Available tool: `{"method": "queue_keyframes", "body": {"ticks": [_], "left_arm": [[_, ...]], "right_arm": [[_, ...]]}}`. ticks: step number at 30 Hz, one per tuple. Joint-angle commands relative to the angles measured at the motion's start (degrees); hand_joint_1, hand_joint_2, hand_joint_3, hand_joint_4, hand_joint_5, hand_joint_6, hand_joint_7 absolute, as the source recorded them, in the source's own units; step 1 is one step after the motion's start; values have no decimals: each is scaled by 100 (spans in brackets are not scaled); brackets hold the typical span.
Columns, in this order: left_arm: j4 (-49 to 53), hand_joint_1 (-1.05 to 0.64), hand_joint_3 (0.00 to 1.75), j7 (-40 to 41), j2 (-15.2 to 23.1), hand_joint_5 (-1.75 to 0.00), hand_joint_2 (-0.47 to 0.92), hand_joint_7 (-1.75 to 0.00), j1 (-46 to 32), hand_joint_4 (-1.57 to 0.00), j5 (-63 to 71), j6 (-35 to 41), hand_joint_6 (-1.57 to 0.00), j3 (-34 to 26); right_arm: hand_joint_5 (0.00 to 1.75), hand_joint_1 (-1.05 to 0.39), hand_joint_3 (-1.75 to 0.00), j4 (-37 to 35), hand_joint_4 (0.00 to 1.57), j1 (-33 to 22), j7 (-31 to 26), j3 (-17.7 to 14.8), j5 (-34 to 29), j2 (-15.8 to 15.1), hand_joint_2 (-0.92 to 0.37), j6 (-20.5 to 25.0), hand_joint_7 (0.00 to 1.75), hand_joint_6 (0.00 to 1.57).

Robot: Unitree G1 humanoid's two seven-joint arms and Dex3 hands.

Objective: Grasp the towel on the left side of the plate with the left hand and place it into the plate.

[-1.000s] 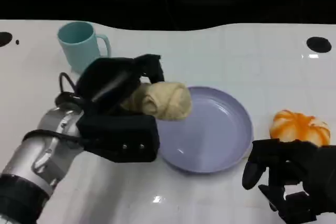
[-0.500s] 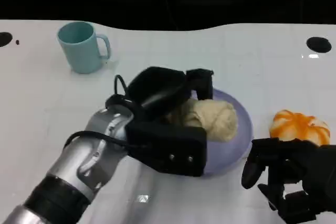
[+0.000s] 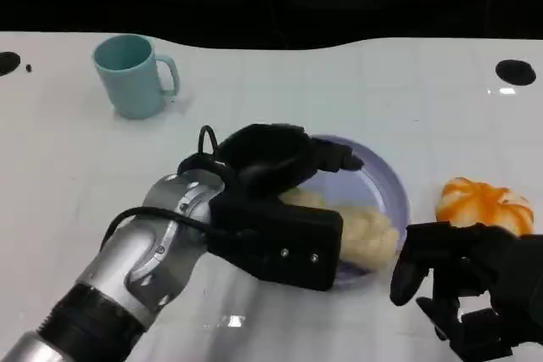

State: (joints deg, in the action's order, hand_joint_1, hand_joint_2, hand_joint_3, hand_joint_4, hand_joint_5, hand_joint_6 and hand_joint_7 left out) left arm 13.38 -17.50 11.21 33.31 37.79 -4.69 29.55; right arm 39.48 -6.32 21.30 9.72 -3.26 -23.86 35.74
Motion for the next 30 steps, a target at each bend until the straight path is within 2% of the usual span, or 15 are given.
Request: {"method": "queue_keyframes", "body": {"ticks": [1, 3, 5, 8, 10, 14, 19, 20, 21, 22, 23, 24, 25, 26, 30], "left_arm": [[-401, -61, 12, -340, 318, -64, 92, 0, -98, -3, -107, 99, -25, -157], [-599, -61, 12, -482, 415, -65, 92, 0, -185, -3, -301, 148, -25, -314], [-770, -59, 13, -557, 458, -68, 92, -3, -305, -9, -552, 206, -32, -510], [-1085, -55, 20, -642, 447, -69, 92, -7, -549, -23, -993, 424, -44, -853], [-1368, -49, 23, -773, 432, -73, 92, -11, -730, -41, -1357, 708, -55, -1109], [-1789, -37, 24, -979, 450, -78, 92, -15, -1042, -63, -2078, 1074, -70, -1561], [-2123, -22, 25, -1126, 347, -80, 92, -20, -1454, -73, -3173, 1452, -84, -2124], [-2181, -15, 39, -1157, 309, -96, 86, -27, -1542, -75, -3448, 1525, -91, -2263], [-2218, -11, 64, -1171, 298, -107, 74, -39, -1595, -74, -3628, 1570, -93, -2342], [-2317, -9, 82, -1187, 277, -113, 65, -50, -1681, -74, -3879, 1733, -92, -2466], [-2485, -7, 104, -1197, 274, -130, 56, -79, -1785, -77, -4132, 1977, -90, -2601], [-2641, -6, 115, -1205, 275, -141, 51, -97, -1876, -79, -4362, 2201, -88, -2719], [-2791, -5, 125, -1199, 287, -150, 46, -111, -1959, -82, -4549, 2395, -87, -2814], [-2982, -5, 130, -1173, 317, -156, 44, -118, -2065, -82, -4697, 2577, -86, -2899], [-3614, -8, 143, -1050, 407, -171, 39, -136, -2457, -82, -5049, 3094, -84, -3101]], "right_arm": [[173, 2, -106, -7, 70, -3, 20, -60, -9, -80, -58, -51, 142, 69], [173, 2, -106, -6, 70, -1, 9, -57, -17, -76, -57, -41, 143, 69], [173, 3, -107, -9, 70, 0, 4, -68, -3, -61, -57, -27, 143, 70], [173, 3, -107, -10, 70, -10, 4, -84, 11, -57, -57, -37, 144, 70], [174, 3, -108, -40, 71, -15, 1, -88, 3, -64, -57, -97, 145, 70], [174, 3, -109, -103, 71, 18, 8, -90, 18, -51, -56, -112, 146, 70], [174, 2, -109, -135, 71, 38, 4, -60, -14, -62, -57, -149, 146, 69], [173, 2, -109, -147, 71, 39, 0, -58, -13, -55, -56, -171, 146, 69], [173, 2, -109, -156, 72, 40, -2, -57, -13, -51, -56, -187, 146, 70], [173, 2, -109, -177, 72, 40, 0, -56, -12, -51, -56, -217, 146, 70], [173, 2, -109, -197, 72, 44, 0, -51, -17, -51, -56, -240, 146, 70], [173, 2, -110, -206, 72, 50, -1, -42, -22, -51, -56, -240, 146, 70], [173, 2, -110, -206, 72, 57, -5, -32, -29, -49, -55, -228, 146, 70], [173, 2, -110, -198, 72, 68, -8, -18, -38, -46, -55, -207, 145, 70], [172, 2, -110, -172, 72, 101, -15, 29, -82, -56, -55, -144, 144, 71]]}}
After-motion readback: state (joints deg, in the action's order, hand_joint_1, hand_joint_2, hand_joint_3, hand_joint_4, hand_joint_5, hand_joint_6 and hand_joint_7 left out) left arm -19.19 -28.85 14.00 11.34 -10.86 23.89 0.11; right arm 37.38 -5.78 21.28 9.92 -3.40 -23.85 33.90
